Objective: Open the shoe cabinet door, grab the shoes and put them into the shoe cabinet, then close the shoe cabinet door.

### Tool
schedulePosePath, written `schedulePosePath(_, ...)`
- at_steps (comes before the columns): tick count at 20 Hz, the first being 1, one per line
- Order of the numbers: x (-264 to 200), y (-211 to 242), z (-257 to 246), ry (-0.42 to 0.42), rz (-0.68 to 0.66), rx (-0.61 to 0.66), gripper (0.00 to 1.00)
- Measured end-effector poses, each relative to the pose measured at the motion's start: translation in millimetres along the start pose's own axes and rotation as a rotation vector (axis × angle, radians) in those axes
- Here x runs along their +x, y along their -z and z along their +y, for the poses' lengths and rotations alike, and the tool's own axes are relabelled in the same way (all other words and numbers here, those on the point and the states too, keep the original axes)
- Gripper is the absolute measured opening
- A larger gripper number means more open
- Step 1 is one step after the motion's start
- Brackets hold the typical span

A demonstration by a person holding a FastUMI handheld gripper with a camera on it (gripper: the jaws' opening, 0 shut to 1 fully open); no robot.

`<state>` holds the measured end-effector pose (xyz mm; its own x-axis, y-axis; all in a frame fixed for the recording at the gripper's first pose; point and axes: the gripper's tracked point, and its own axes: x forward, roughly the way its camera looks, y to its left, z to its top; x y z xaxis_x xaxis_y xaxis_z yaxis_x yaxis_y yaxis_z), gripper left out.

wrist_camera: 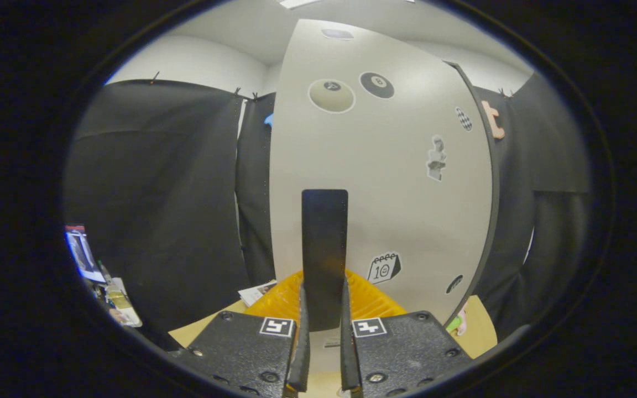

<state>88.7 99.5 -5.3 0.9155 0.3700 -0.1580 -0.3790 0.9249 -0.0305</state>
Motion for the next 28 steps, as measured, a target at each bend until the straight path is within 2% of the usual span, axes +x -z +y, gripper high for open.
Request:
schedulePosePath(17,-94.5,6.0,-58.8,-0.006,-0.074,-0.048,0.25)
schedulePosePath(22,-114.2,7.6,-86.6,0.052,-0.095,-0.048,0.25)
schedulePosePath(28,-140.6,7.7,-133.2,0.170,-0.127,-0.066,0.17)
